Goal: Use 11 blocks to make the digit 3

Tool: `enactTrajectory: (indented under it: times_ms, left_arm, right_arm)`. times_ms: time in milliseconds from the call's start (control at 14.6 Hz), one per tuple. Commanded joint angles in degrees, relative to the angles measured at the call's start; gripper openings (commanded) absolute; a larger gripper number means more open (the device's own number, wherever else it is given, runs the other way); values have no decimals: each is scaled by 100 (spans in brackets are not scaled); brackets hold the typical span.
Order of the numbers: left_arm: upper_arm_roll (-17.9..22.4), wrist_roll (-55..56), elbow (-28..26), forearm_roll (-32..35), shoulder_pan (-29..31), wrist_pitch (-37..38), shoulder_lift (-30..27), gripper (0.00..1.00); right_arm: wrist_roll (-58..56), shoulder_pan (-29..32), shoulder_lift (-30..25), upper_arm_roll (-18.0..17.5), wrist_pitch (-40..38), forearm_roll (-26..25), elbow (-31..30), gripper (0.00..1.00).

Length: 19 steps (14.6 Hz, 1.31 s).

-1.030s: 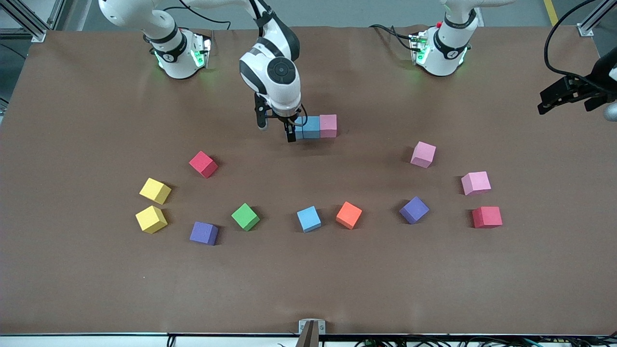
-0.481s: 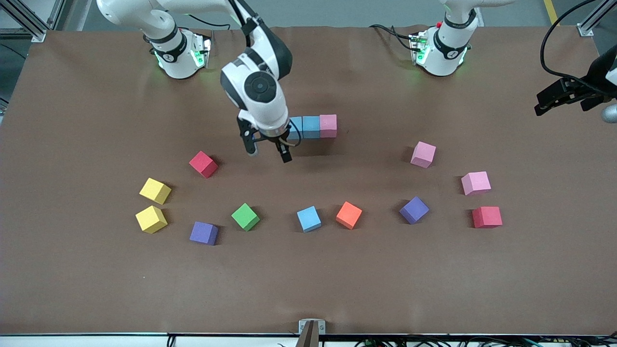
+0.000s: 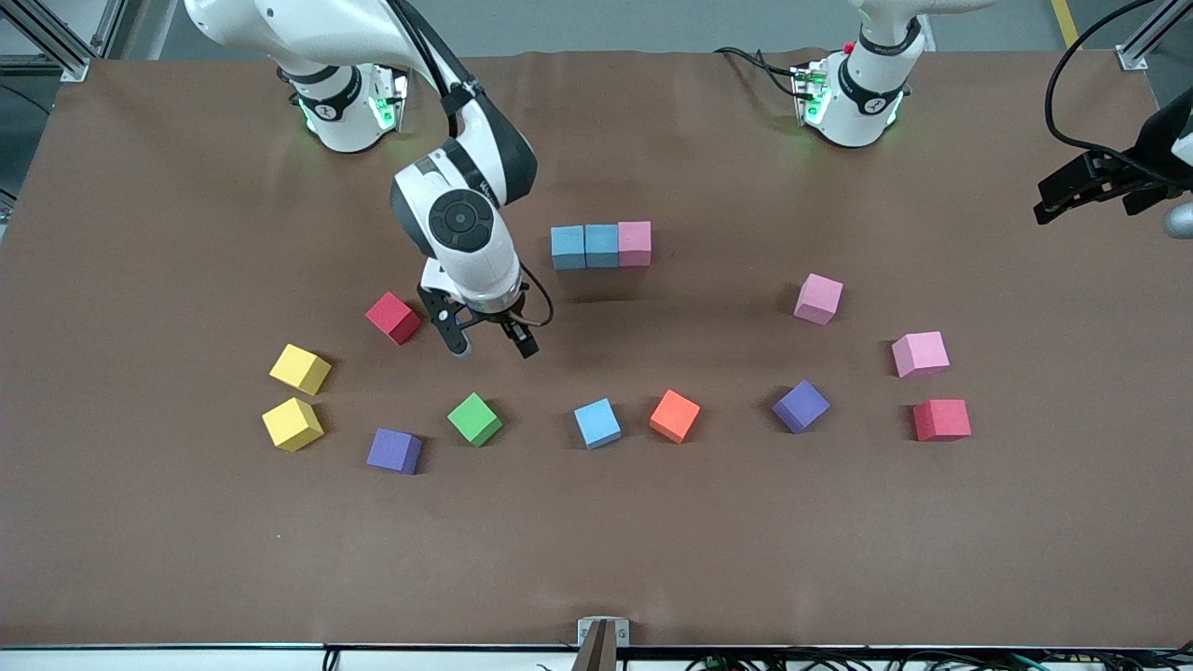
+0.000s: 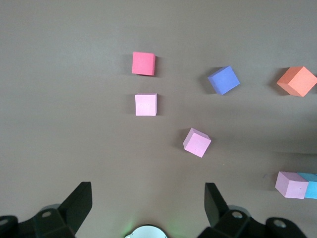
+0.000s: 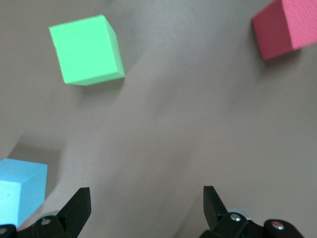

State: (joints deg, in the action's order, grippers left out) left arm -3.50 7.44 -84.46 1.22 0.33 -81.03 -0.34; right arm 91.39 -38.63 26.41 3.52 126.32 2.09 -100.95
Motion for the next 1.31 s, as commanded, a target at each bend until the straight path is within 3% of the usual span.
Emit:
enactTrajectory:
  times_ms: [0, 412, 962, 1237]
  left_arm:
    - [-10, 47, -35, -17, 28, -88, -27, 100]
    - [-10, 47, -17, -17, 28, -106, 17, 100]
    - [34, -67, 70, -69, 72, -316, 236, 100]
    - [42, -59, 62, -70, 64, -440, 254, 100]
  right_arm:
    - [-366, 189, 373, -80, -46, -86, 522, 100]
    - [-1166, 575, 637, -80, -38, -86, 875, 100]
    - [-1957, 936, 751, -80, -20, -112, 893, 100]
    - [-2020, 1007, 1014, -80, -20, -103, 1296, 100]
